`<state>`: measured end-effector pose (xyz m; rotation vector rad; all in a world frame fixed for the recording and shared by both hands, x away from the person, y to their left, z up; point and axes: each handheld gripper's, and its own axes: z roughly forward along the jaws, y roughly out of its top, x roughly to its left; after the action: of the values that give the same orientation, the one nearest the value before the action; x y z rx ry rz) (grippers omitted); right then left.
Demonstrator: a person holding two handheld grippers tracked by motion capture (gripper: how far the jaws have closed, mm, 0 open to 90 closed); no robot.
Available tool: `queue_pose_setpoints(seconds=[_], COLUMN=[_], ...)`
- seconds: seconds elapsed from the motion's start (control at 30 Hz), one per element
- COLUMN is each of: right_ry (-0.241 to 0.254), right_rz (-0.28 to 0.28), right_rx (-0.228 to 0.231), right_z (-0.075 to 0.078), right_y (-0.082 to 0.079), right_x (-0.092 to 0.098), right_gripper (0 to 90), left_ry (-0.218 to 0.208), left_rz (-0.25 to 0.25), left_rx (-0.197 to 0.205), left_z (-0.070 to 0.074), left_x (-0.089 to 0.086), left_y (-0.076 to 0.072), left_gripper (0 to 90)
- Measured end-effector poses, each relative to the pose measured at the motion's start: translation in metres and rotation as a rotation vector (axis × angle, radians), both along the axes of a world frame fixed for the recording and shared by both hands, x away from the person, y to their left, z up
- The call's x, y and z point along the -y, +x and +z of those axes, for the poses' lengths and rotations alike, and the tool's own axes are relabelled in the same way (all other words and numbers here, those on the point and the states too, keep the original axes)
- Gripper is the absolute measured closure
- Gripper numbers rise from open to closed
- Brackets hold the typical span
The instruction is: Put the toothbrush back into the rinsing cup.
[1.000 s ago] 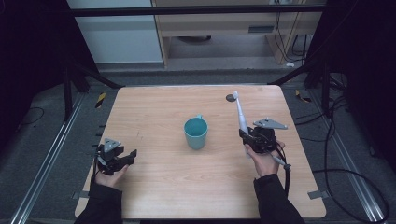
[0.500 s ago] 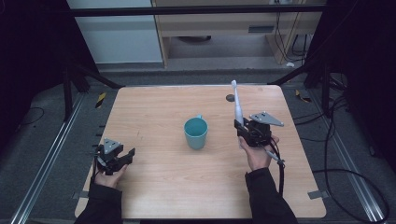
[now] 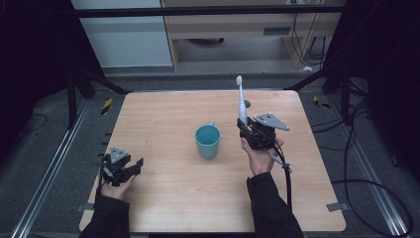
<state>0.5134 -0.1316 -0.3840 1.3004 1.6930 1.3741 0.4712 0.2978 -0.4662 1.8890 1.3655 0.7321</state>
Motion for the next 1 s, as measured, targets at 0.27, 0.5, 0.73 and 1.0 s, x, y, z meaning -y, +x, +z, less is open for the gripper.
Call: queue_pose_setpoints(seconds=[0.27, 0.5, 0.73, 1.0], right_ry=[0.025, 0.055, 0.065, 0.088], right_rz=[-0.005, -0.002, 0.014, 0.011], right_rx=[0.026, 0.039, 0.052, 0.065], right_z=[0.003, 0.007, 0.011, 0.013], right_y=[0.007, 0.012, 0.017, 0.022], right_x=[-0.012, -0.023, -0.037, -0.050], right_gripper=[66.4, 66.4, 66.4, 66.4], left_ry=[-0.010, -0.015, -0.022, -0.022], left_rz=[-0.011, -0.002, 0.004, 0.005], left_rx=[-0.010, -0.010, -0.004, -0.004], left_z=[0.000, 0.000, 0.002, 0.002], left_x=[0.000, -0.001, -0.002, -0.002], left_y=[0.000, 0.000, -0.001, -0.001], left_gripper=[44.4, 43.3, 43.3, 43.3])
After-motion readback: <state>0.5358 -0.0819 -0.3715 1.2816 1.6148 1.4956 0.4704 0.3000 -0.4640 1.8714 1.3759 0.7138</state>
